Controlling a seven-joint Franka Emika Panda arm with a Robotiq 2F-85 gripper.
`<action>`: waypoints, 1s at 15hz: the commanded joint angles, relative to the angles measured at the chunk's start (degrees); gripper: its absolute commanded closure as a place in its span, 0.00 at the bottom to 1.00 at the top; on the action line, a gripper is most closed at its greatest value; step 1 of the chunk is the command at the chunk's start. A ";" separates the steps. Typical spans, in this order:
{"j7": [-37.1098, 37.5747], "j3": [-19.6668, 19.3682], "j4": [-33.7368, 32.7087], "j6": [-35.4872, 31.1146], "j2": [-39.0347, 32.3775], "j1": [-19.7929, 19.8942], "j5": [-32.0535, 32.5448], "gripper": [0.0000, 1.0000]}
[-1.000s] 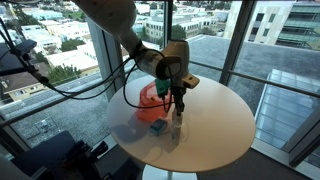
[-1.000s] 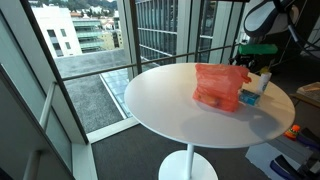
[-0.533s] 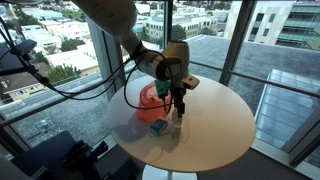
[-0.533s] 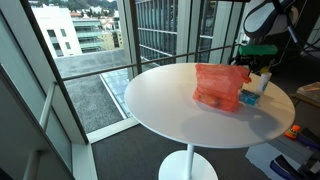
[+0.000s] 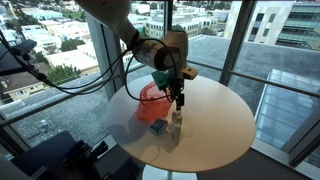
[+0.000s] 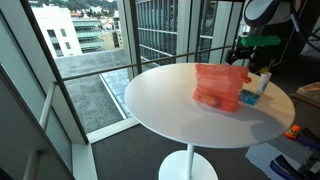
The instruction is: Remove the white bottle from the plastic and put it on the table
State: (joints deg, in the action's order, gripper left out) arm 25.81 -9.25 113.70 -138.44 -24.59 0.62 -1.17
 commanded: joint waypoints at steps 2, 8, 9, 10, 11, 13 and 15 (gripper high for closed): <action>-6.41 1.69 -1.92 9.61 3.05 0.73 -0.13 0.00; -7.94 2.62 -3.93 15.62 5.58 -0.55 2.56 0.00; -7.48 2.70 -4.12 15.69 5.97 -0.86 3.18 0.00; -7.25 2.85 -4.38 15.86 6.43 -1.08 3.52 0.00; -6.94 2.96 -4.48 15.83 7.03 -1.33 3.79 0.00; -6.96 3.34 -4.66 15.83 8.22 -1.65 4.08 0.00; -6.81 3.71 -4.44 15.55 9.84 -1.83 4.02 0.00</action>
State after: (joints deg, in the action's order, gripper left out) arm 18.96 -6.14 109.39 -124.52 -17.46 -1.13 1.77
